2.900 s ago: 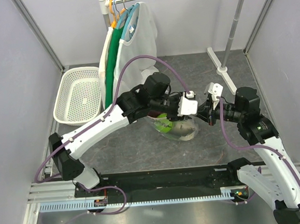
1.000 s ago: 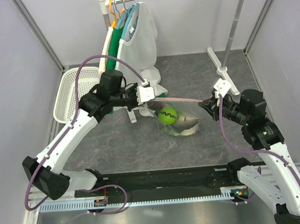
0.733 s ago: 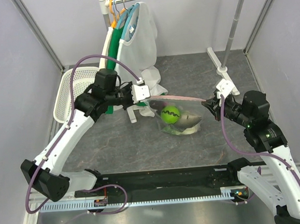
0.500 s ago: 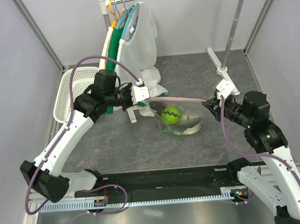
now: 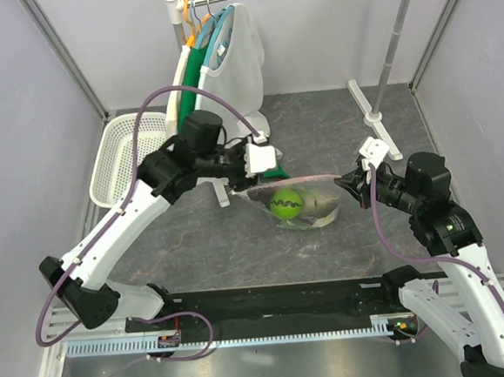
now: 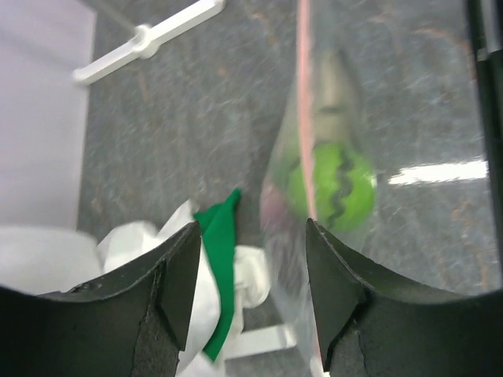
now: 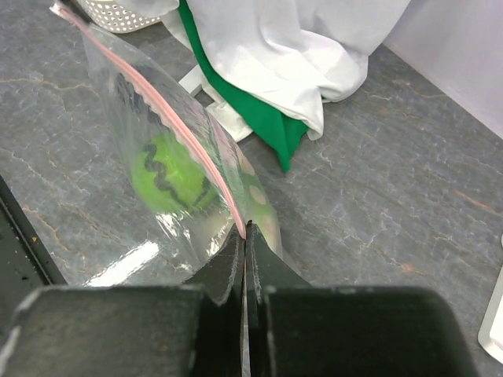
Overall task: Place the food in the zip-top bag and seal the zipper
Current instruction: Place the zipper food storage bag at the center of the board.
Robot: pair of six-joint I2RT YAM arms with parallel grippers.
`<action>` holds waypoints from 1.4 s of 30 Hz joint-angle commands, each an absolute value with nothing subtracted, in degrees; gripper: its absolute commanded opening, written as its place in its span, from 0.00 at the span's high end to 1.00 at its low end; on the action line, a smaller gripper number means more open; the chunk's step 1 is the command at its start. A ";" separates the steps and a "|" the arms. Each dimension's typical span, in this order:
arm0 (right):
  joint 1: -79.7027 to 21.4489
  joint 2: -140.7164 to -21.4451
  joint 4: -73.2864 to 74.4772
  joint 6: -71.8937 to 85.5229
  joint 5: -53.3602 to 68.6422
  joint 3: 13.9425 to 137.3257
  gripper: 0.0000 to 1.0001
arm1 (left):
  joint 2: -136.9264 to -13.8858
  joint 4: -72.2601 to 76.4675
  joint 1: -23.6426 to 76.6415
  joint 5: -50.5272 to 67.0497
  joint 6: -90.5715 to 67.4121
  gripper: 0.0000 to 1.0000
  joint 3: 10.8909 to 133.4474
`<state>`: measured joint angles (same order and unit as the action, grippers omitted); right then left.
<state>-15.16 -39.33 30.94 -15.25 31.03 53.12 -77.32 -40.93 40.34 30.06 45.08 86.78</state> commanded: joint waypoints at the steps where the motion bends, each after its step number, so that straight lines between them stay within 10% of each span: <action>1: -15.12 -39.73 30.41 -15.55 32.96 56.78 1.00 | -80.77 -41.40 44.03 29.44 40.96 0.37 89.56; 10: -15.12 -39.02 31.64 -15.56 32.87 56.69 1.00 | -84.37 -41.66 47.46 27.07 38.32 0.39 89.12; 17: -15.12 -39.55 29.37 -8.03 32.70 56.34 0.98 | -88.15 -42.28 47.37 27.25 33.67 0.98 92.89; 26: -14.85 -46.31 26.19 5.52 23.91 64.31 0.02 | -101.68 -40.96 42.55 24.44 24.44 0.98 114.24; 35: -11.16 -50.45 23.38 15.82 22.59 73.55 0.02 | -109.69 -37.71 41.75 23.98 23.73 0.98 129.47; 42: -10.28 -49.84 23.12 20.04 18.81 74.45 0.02 | -100.21 -34.12 44.47 29.52 20.49 0.98 104.13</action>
